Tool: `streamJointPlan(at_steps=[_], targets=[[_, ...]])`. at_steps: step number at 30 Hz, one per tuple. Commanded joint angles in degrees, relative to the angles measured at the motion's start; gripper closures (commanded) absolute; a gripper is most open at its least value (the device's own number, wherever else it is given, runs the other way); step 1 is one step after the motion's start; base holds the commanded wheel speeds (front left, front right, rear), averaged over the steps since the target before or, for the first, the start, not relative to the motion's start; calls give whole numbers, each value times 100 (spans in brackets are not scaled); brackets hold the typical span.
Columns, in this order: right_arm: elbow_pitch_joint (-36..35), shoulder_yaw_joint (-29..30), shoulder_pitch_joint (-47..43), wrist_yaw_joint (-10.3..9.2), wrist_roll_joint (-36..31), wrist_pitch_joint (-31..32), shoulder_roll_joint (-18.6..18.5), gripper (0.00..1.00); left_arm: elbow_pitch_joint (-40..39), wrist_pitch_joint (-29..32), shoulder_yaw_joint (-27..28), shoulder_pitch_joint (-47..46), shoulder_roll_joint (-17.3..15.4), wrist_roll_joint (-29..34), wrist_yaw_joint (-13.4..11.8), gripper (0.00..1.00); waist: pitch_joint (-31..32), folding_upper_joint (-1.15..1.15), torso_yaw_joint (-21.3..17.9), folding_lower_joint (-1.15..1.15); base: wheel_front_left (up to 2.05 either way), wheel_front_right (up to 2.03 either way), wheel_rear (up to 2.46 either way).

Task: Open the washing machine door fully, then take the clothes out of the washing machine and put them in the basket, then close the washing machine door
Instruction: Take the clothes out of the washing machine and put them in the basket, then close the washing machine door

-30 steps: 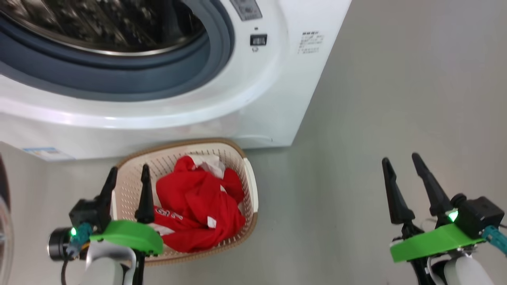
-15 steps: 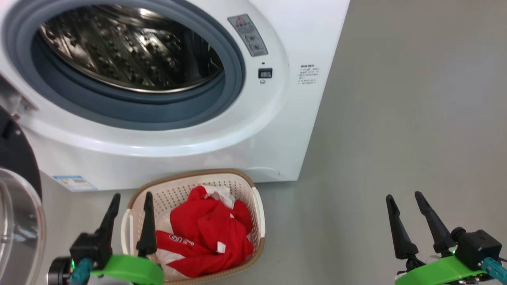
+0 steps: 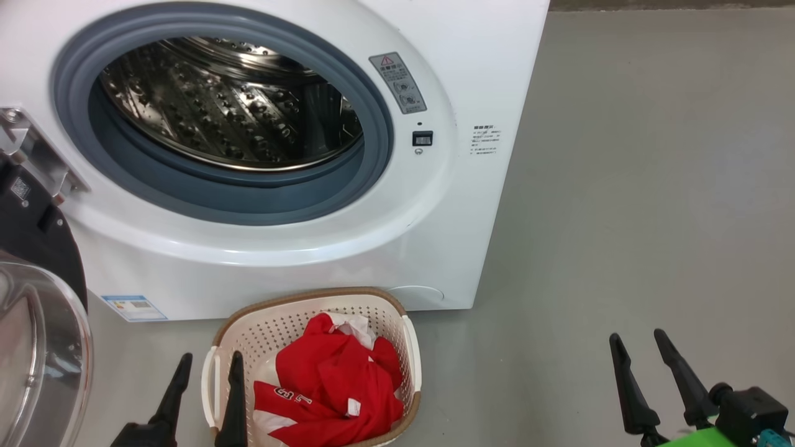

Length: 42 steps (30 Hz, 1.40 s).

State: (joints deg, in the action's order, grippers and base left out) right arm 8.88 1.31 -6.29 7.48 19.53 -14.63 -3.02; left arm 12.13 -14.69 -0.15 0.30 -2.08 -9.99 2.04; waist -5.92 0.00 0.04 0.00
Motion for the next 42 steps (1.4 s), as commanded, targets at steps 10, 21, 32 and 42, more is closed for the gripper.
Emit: streamJointPlan(at_steps=[10, 21, 32, 42], targets=[[-144, -119, -19, 1, -123, -37, -45, 0, -305, -31, 140, 44, -80, 33, -77, 0, 7, 0, -11, 0, 0, 0, 0], [-136, -114, -17, 1, -125, -37, -44, 0, -329, -31, 122, 32, -80, 27, -119, 0, 17, 0, -29, 0, -4, 4, 0], [-152, -107, -16, 1, -125, -37, -43, 0, -337, -31, 90, -2, -80, 5, -153, 0, 2, 0, 29, 0, -105, 105, 0], [-151, -142, 38, 1, -122, -37, -59, 0, -375, -31, 73, -39, -80, 36, -130, 0, -43, 0, 47, 0, -109, 109, 0]])
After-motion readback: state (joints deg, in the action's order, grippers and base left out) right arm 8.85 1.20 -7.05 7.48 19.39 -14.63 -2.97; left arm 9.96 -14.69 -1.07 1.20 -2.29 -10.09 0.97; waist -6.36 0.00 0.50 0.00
